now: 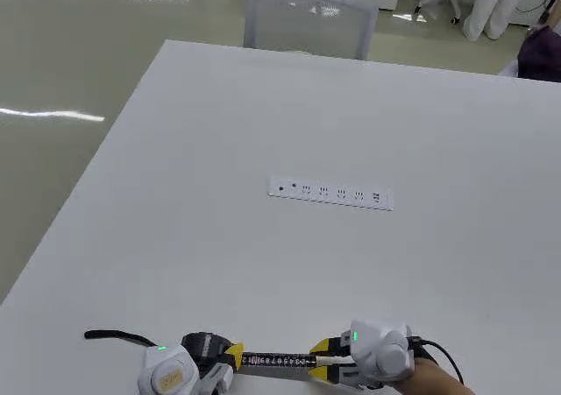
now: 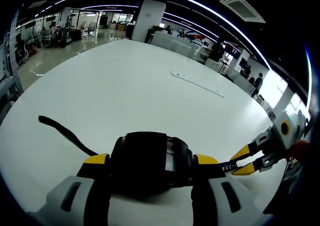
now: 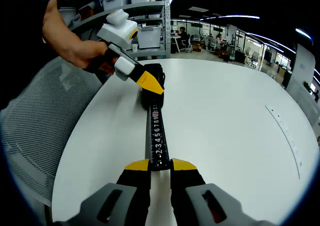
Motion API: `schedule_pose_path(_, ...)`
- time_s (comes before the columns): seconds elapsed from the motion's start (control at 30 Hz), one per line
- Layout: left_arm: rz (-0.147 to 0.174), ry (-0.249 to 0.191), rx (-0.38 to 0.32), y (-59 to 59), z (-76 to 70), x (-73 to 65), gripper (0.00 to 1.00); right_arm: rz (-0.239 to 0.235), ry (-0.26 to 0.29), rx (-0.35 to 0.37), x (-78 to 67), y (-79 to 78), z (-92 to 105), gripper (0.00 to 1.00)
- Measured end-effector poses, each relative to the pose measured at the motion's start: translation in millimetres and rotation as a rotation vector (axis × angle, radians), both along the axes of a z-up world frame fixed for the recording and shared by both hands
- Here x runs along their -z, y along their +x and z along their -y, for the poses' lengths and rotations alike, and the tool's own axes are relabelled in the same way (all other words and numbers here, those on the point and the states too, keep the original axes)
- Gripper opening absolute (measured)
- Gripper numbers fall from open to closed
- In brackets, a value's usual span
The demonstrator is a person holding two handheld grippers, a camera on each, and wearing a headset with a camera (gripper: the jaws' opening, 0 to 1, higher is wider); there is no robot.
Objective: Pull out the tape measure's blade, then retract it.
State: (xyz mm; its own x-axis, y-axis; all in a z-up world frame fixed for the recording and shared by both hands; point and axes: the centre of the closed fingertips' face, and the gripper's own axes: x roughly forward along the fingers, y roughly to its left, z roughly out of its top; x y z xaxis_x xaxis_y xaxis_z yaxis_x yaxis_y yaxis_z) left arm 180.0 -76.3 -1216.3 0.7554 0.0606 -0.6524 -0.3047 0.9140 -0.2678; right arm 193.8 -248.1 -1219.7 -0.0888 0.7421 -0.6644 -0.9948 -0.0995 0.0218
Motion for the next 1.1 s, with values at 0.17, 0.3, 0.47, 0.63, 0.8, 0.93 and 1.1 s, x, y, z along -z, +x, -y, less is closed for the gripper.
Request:
schedule_pose_path(0.17,0.001,-0.007,0.000,-0.2,0.1,-1.4,0.62,-0.003,0.006,-0.004,0.0,-0.7,-5.2,0.12)
schedule_pose_path(0.3,0.001,-0.009,0.000,-0.2,0.4,-1.5,0.62,-0.006,0.008,-0.006,0.3,-1.3,-9.1,0.12)
schedule_pose_path(0.47,0.002,-0.012,0.001,-0.2,0.1,0.0,0.62,-0.009,0.010,-0.008,0.2,-2.1,-12.3,0.12)
schedule_pose_path(0.63,0.003,-0.014,-0.001,0.1,-0.3,0.6,0.63,-0.009,0.010,-0.009,1.0,-1.9,-14.7,0.12)
schedule_pose_path(0.8,0.003,-0.012,0.000,-0.1,0.3,-0.2,0.63,-0.012,0.011,-0.010,1.4,-2.8,-17.9,0.12)
schedule_pose_path(0.93,0.004,-0.012,0.000,0.1,0.3,-1.1,0.63,-0.013,0.013,-0.011,2.5,-3.2,-20.3,0.12)
schedule_pose_path(1.1,0.003,-0.011,-0.001,-0.1,0.5,-2.0,0.63,-0.015,0.015,-0.012,1.5,-4.2,-23.9,0.12)
